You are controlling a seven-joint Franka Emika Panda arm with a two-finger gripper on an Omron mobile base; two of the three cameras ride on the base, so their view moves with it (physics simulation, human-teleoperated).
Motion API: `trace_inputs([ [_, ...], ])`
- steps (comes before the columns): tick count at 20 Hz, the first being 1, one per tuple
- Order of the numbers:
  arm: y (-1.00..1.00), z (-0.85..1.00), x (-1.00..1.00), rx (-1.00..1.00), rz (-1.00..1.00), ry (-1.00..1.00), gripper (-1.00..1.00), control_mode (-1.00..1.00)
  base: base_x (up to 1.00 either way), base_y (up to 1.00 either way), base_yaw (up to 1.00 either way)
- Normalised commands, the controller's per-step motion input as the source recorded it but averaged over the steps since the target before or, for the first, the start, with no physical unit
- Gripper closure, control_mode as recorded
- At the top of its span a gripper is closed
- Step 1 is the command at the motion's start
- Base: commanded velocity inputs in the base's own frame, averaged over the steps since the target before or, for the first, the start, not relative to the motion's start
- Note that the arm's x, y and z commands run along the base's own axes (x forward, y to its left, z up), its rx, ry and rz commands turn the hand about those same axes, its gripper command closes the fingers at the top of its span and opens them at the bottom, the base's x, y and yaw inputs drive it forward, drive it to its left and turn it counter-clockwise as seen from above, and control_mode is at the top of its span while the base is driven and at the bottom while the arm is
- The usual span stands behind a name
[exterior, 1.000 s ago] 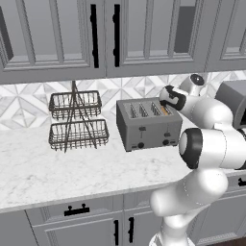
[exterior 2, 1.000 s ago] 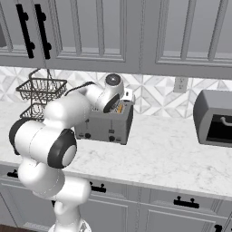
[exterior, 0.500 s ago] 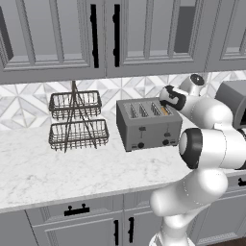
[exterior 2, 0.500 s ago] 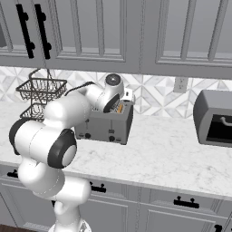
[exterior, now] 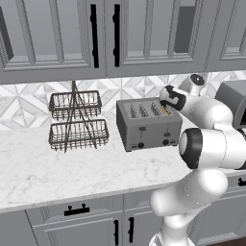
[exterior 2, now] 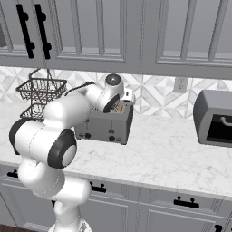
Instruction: Start the toaster. Once the lever pops up, take the bread to the plate on the dining counter.
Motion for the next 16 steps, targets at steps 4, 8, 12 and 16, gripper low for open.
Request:
trace_inputs([
  [4, 0.0, 0.0, 0.0, 0.0, 0.0, 0.0, -1.0, -1.0, 0.0, 0.0, 0.0],
  [8, 0.0, 0.0, 0.0, 0.0, 0.0, 0.0, -1.0, -1.0, 0.0, 0.0, 0.0],
  [12, 0.0, 0.0, 0.0, 0.0, 0.0, 0.0, -1.0, -1.0, 0.0, 0.0, 0.0],
  [16, 0.0, 0.0, 0.0, 0.0, 0.0, 0.0, -1.0, -1.0, 0.0, 0.0, 0.0],
])
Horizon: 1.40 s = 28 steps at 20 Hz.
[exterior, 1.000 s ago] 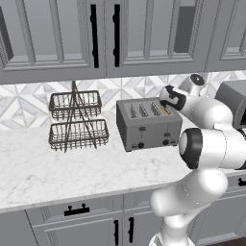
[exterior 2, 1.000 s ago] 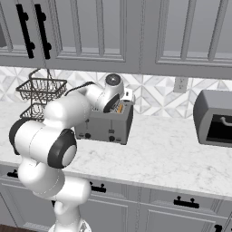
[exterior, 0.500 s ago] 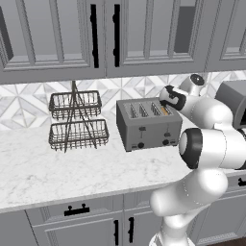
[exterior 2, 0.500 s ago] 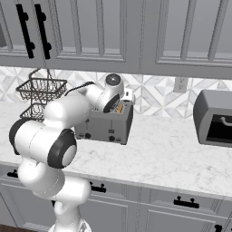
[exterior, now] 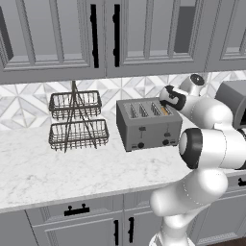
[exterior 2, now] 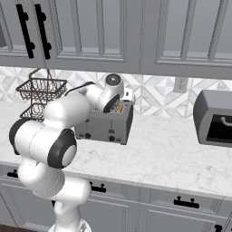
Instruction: Start the toaster. Once the lever pops up, take the bread to the plate on the dining counter.
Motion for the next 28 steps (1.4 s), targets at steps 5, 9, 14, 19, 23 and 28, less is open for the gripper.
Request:
trace_inputs([
  [5, 0.0, 0.0, 0.0, 0.0, 0.0, 0.0, -1.0, -1.0, 0.0, 0.0, 0.0],
  [9, 0.0, 0.0, 0.0, 0.0, 0.0, 0.0, -1.0, -1.0, 0.0, 0.0, 0.0],
  [14, 0.0, 0.0, 0.0, 0.0, 0.0, 0.0, -1.0, -1.0, 0.0, 0.0, 0.0],
  [19, 0.0, 0.0, 0.0, 0.0, 0.0, 0.0, -1.0, -1.0, 0.0, 0.0, 0.0],
  [23, 0.0, 0.0, 0.0, 0.0, 0.0, 0.0, -1.0, -1.0, 0.0, 0.0, 0.0],
  [28, 0.0, 0.0, 0.0, 0.0, 0.0, 0.0, -1.0, -1.0, 0.0, 0.0, 0.0],
])
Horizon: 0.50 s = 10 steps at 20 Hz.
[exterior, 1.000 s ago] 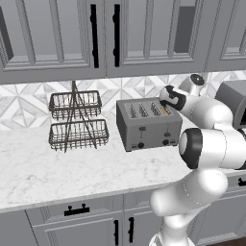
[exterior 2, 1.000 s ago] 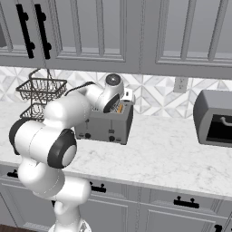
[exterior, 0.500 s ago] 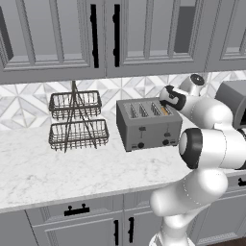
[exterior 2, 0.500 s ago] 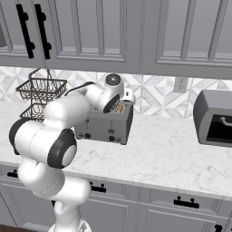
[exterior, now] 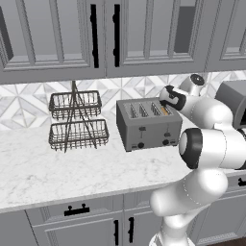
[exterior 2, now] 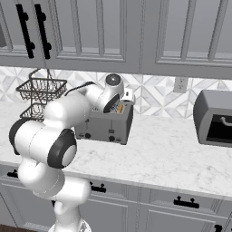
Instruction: Start the toaster. Once the lever pops up, take the bread to the plate on the dining counter.
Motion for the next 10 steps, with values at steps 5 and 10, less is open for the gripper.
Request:
trace_inputs([
  [5, 0.0, 0.0, 0.0, 0.0, 0.0, 0.0, -1.0, -1.0, 0.0, 0.0, 0.0],
  [10, 0.0, 0.0, 0.0, 0.0, 0.0, 0.0, -1.0, -1.0, 0.0, 0.0, 0.0],
])
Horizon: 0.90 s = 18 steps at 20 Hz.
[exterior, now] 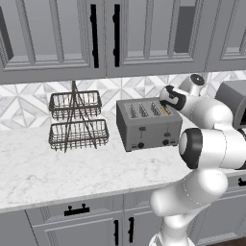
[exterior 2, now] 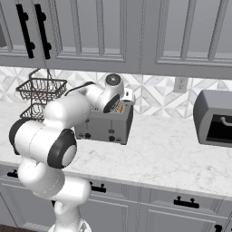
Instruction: Start the toaster. Once the lever pops up, take the bread to the plate on the dining counter.
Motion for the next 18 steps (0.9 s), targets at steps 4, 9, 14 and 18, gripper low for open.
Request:
trace_inputs([
  [4, 0.0, 0.0, 0.0, 0.0, 0.0, 0.0, -1.0, -1.0, 0.0, 0.0, 0.0],
  [9, 0.0, 0.0, 0.0, 0.0, 0.0, 0.0, -1.0, -1.0, 0.0, 0.0, 0.0],
  [14, 0.0, 0.0, 0.0, 0.0, 0.0, 0.0, -1.0, -1.0, 0.0, 0.0, 0.0],
  [18, 0.0, 0.0, 0.0, 0.0, 0.0, 0.0, -1.0, -1.0, 0.0, 0.0, 0.0],
])
